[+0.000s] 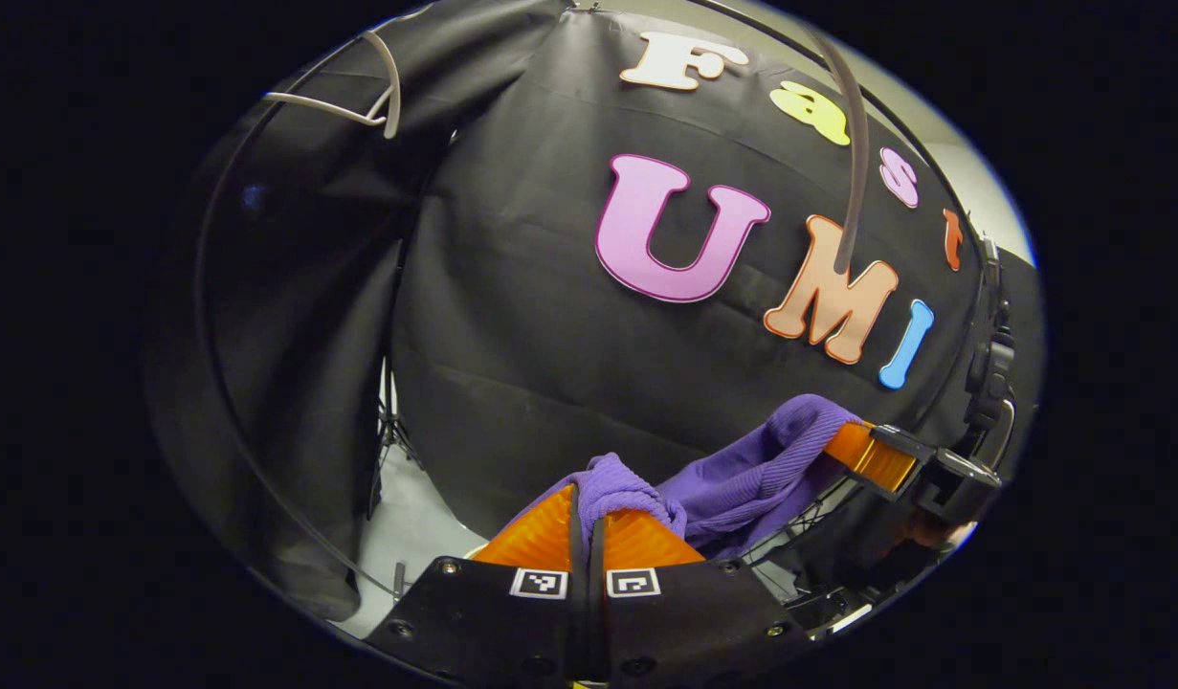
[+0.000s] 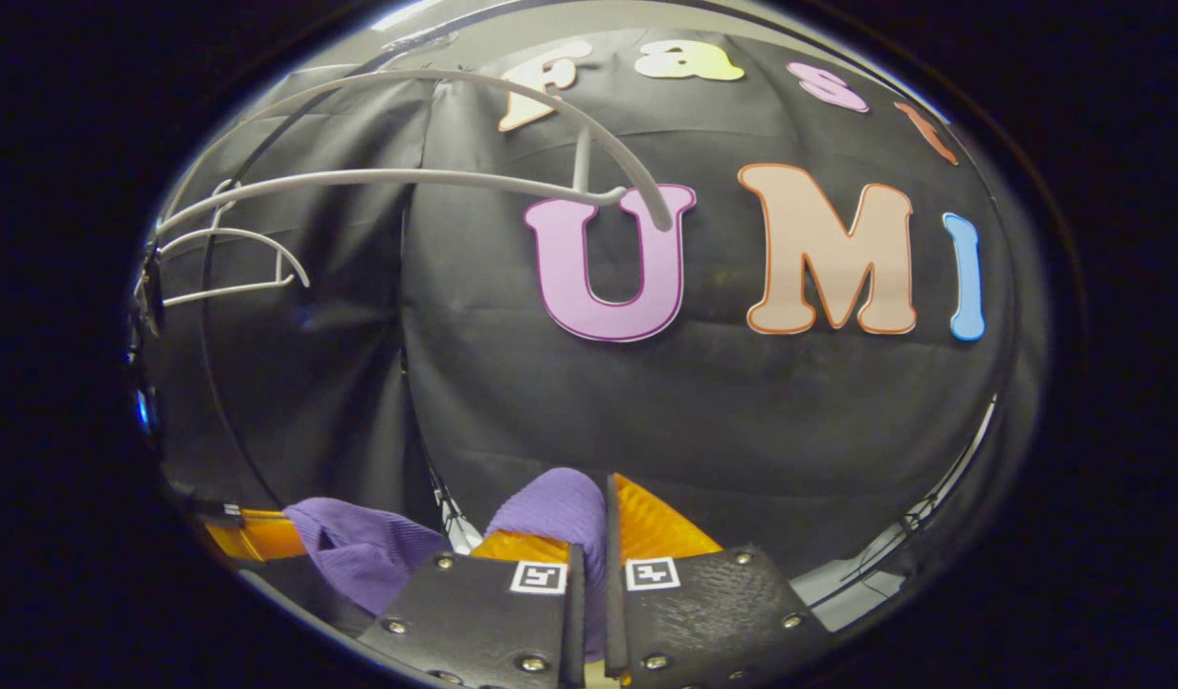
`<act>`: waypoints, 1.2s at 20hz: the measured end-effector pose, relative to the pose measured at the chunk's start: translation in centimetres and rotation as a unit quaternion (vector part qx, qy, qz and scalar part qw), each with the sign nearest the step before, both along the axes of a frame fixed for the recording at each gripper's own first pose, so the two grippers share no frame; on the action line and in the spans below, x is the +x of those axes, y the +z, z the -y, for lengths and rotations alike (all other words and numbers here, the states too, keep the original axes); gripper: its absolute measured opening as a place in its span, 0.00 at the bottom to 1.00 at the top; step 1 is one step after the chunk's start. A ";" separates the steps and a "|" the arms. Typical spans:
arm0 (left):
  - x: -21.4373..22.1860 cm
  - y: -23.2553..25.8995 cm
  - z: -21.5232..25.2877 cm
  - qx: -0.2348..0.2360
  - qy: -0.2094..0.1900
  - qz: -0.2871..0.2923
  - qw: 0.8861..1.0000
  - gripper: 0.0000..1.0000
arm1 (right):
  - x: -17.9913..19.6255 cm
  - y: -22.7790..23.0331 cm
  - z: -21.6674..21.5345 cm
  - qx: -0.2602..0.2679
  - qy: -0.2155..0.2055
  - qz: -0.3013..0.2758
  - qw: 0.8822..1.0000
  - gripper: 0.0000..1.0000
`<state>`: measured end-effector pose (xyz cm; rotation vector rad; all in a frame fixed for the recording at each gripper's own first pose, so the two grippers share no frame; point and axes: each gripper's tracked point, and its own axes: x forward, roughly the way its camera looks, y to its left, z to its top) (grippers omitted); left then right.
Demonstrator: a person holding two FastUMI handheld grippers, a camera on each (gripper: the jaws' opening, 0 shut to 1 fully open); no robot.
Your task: Grasp the clothes on the hanger with both hands and then place them into the laundry hamper below.
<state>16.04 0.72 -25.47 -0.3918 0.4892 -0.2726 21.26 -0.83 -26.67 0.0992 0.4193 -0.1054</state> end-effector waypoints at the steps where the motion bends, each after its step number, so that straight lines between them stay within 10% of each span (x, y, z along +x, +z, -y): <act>1: 0.1 -0.4 0.6 0.001 -0.001 -0.004 1.000 0.01 | -0.4 -0.6 -0.4 -0.003 0.006 -0.005 1.000 0.08; 24: -6.2 -16.1 5.8 0.046 -0.054 -0.181 0.981 0.07 | -12.6 -20.4 -3.2 -0.016 0.059 -0.247 0.967 0.09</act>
